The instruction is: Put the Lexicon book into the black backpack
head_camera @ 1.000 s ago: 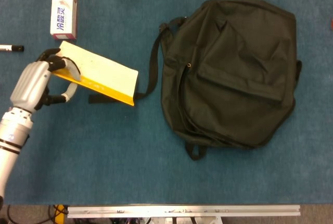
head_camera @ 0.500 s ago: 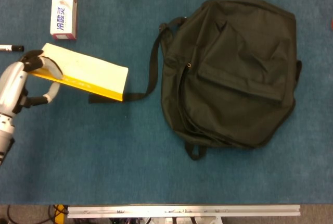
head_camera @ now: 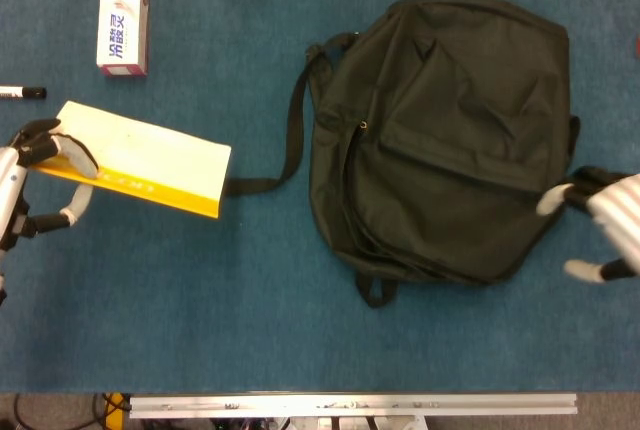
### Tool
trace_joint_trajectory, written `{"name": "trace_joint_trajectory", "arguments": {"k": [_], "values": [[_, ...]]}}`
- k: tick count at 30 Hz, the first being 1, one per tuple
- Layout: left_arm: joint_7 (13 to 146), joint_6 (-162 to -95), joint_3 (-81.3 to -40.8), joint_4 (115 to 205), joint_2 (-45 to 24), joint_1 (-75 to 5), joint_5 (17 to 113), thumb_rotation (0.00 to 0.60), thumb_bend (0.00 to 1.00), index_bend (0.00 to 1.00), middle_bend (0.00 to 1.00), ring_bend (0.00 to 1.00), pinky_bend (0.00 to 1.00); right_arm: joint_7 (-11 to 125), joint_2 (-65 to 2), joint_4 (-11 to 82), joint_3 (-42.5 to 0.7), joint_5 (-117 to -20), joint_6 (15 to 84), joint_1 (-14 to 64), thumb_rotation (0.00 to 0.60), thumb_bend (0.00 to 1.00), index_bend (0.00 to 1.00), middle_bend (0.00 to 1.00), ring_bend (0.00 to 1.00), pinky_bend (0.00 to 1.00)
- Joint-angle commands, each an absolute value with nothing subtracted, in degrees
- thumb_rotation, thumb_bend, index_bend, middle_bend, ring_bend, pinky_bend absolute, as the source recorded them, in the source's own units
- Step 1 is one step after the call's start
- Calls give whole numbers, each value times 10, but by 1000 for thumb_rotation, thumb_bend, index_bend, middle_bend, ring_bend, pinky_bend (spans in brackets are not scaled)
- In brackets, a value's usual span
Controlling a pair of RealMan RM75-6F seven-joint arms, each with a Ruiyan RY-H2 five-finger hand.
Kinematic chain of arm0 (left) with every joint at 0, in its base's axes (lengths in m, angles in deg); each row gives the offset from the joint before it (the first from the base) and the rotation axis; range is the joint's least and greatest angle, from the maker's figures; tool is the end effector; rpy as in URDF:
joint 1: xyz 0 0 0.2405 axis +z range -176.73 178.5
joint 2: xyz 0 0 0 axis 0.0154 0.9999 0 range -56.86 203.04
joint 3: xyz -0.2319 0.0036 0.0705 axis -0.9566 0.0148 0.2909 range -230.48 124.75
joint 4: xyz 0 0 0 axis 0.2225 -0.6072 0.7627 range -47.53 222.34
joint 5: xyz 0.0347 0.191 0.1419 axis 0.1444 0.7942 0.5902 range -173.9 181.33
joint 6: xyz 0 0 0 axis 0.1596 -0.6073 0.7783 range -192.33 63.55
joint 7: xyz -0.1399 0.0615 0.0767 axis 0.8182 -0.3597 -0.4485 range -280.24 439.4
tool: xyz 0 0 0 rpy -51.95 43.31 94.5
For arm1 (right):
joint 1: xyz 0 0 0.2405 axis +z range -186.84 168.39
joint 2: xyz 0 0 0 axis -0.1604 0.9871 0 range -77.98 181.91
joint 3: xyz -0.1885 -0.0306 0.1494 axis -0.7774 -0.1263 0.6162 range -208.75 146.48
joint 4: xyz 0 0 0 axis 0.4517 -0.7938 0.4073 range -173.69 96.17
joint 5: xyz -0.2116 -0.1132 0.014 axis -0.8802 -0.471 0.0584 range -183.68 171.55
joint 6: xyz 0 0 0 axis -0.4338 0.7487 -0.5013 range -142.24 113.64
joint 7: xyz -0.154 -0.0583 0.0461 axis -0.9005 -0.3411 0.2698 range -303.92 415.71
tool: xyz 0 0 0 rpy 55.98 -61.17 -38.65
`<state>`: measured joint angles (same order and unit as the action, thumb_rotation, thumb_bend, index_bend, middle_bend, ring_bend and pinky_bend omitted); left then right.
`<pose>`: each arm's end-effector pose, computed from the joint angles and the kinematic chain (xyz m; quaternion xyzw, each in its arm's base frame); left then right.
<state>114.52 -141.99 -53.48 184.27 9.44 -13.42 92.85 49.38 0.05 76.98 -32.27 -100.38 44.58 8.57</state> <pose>-0.2596 0.2416 0.0892 -0.5182 -0.5706 -0.5364 0.3438 -0.1972 -0.2105 0.0643 0.7759 -0.4048 0.3202 0.3628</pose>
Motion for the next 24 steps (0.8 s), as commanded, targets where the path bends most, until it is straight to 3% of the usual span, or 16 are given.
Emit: {"name": "trace_joint_trajectory", "arguments": {"k": [1, 10, 24], "values": [[1142, -1428, -530, 1846, 98, -128, 935, 600, 385, 666, 494, 379, 168, 445, -37, 784, -322, -979, 406, 110, 600, 14, 393, 390, 289, 504], [1144, -1445, -518, 1850, 107, -113, 949, 600, 385, 666, 494, 379, 168, 276, -137, 780, -324, -885, 362, 137, 600, 0, 380, 376, 272, 503], [1166, -1445, -508, 1837, 107, -109, 961, 600, 385, 666, 494, 379, 167, 82, -277, 728, -349, -830, 424, 136, 600, 0, 359, 362, 256, 502]]}}
